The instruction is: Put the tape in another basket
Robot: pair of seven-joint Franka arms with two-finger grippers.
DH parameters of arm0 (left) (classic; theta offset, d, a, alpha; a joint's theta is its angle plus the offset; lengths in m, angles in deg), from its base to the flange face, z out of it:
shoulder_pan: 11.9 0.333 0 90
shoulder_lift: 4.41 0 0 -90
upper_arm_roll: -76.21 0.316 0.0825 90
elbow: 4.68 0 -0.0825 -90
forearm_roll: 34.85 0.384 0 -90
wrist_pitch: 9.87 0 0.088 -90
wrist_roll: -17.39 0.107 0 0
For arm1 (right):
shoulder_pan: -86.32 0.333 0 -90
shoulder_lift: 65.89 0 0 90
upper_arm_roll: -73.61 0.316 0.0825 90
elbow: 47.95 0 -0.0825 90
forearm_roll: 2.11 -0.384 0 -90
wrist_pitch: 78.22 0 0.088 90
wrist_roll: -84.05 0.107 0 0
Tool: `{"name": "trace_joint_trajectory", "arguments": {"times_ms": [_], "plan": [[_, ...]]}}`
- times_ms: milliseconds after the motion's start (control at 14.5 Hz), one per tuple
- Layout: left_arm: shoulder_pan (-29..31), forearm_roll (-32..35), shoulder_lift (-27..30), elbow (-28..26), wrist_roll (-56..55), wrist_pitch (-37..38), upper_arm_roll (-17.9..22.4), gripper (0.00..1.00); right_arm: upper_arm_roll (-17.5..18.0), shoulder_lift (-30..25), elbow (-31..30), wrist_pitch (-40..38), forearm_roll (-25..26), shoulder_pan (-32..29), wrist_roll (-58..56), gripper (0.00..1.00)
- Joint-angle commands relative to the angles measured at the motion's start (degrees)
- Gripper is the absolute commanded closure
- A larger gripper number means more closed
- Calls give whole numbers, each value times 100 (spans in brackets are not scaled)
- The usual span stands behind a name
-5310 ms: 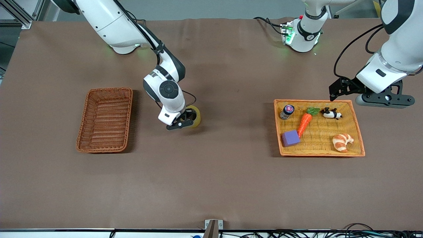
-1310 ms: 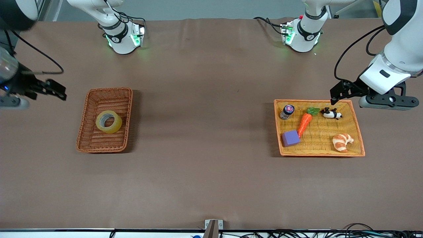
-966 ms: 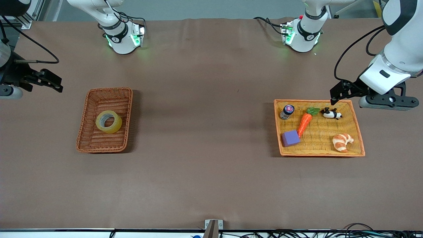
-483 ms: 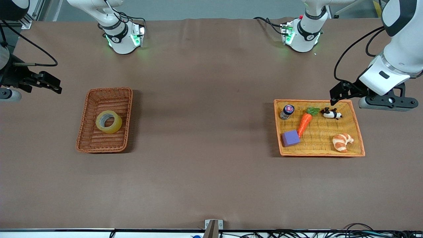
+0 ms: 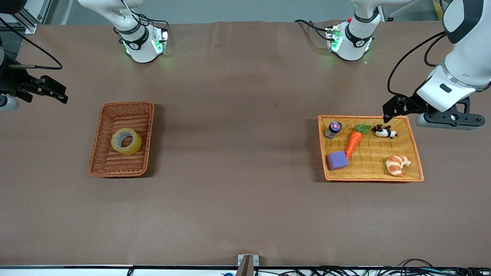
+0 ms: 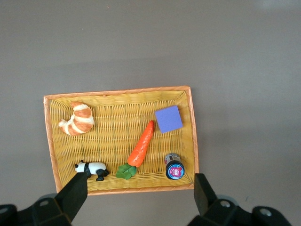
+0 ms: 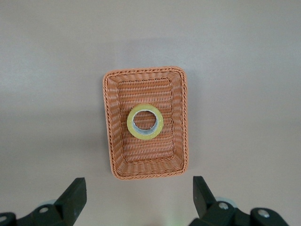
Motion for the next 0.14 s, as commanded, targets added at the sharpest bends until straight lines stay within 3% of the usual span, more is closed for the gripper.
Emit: {"name": "trace_joint_trajectory", "arguments": {"times_ms": [0, 69], "plan": [[22, -73, -45, 104, -36, 4, -13, 0, -142, -60, 8, -46, -109, 71, -81, 0], [22, -73, -45, 104, -36, 4, -13, 0, -142, -60, 8, -46, -109, 62, -81, 0]]}}
